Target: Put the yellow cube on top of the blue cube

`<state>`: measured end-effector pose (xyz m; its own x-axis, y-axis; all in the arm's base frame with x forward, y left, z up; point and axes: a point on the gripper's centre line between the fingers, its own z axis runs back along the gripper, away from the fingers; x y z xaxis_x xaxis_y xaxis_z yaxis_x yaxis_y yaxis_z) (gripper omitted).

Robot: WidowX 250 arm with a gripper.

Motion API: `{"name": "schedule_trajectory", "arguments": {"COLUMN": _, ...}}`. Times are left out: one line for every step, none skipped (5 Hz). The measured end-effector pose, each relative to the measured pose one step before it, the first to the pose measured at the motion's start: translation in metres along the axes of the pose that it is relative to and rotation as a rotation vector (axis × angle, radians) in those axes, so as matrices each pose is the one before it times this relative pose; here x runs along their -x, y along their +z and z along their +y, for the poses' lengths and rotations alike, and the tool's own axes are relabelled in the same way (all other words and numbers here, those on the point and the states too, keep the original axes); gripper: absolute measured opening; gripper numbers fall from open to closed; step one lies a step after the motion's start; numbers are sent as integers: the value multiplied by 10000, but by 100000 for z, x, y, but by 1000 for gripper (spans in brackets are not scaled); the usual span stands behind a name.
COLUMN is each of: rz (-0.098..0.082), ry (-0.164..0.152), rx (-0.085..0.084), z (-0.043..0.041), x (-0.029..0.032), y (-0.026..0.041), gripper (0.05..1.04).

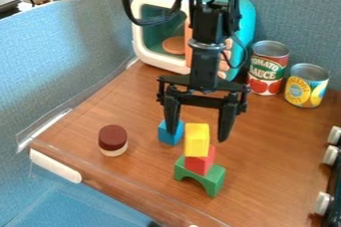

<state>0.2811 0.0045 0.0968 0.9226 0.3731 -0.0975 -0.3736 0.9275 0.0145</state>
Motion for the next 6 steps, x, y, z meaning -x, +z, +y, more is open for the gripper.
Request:
{"name": "schedule_trajectory", "arguments": {"rz": 465, "ry": 293, "rx": -288, "z": -7, "x": -522, "y": -719, "gripper": 999}}
{"name": "schedule_trajectory", "arguments": {"rz": 87, "ry": 128, "rx": 92, "z": -414, "x": -535, "y": -297, "gripper": 949}}
{"name": "schedule_trajectory", "arguments": {"rz": -14, "ry": 165, "rx": 254, "z": -187, "x": -160, "y": -389, "gripper": 634}}
{"name": "schedule_trajectory", "arguments": {"rz": 80, "ry": 57, "rx": -44, "z": 165, "x": 99, "y": -32, "gripper": 558}}
{"name": "schedule_trajectory", "arguments": {"rz": 458, "ry": -62, "rx": 26, "z": 840, "x": 615, "y": 1660, "gripper": 558}}
{"name": "schedule_trajectory", "arguments": {"rz": -563, "ry": -1586, "rx": 996, "z": 1887, "x": -1063, "y": 2715, "gripper": 558}}
